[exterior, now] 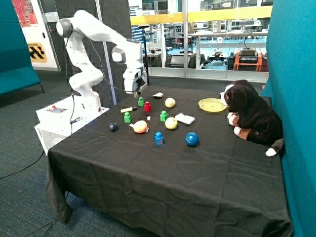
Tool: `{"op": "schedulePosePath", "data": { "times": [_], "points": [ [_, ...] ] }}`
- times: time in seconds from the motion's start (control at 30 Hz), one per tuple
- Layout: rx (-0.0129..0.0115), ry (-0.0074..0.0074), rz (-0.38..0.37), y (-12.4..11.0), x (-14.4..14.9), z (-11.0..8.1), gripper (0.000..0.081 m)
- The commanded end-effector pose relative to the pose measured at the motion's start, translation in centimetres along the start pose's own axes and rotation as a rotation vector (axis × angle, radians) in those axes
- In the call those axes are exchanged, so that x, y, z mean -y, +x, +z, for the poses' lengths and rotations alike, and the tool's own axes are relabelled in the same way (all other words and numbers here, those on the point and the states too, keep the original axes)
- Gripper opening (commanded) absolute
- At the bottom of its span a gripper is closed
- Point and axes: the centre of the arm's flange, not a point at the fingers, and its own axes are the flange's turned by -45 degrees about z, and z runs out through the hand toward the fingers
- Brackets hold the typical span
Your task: Stack green blocks
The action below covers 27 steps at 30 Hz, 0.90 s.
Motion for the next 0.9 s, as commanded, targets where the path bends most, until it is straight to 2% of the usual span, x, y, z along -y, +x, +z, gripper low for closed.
{"op": "schedulePosePath", "data": {
  "times": [0.0, 0.3, 0.57, 0.73, 0.87],
  "points": [
    [0.0020, 0.0000, -0.009, -0.4, -1.8, 1.1, 0.0529],
    [0.0020, 0.0000, -0.018, -1.3, -3.3, 1.8, 0.0517],
    [0.0020, 0.0001, -0.055, -2.0, -3.9, 2.2, 0.0516],
    [0.0020, 0.0001, -0.088, -2.1, -3.8, 2.4, 0.0486],
    [0.0020, 0.0001, -0.082, -2.3, -3.7, 3.3, 0.0464]
  ]
}}
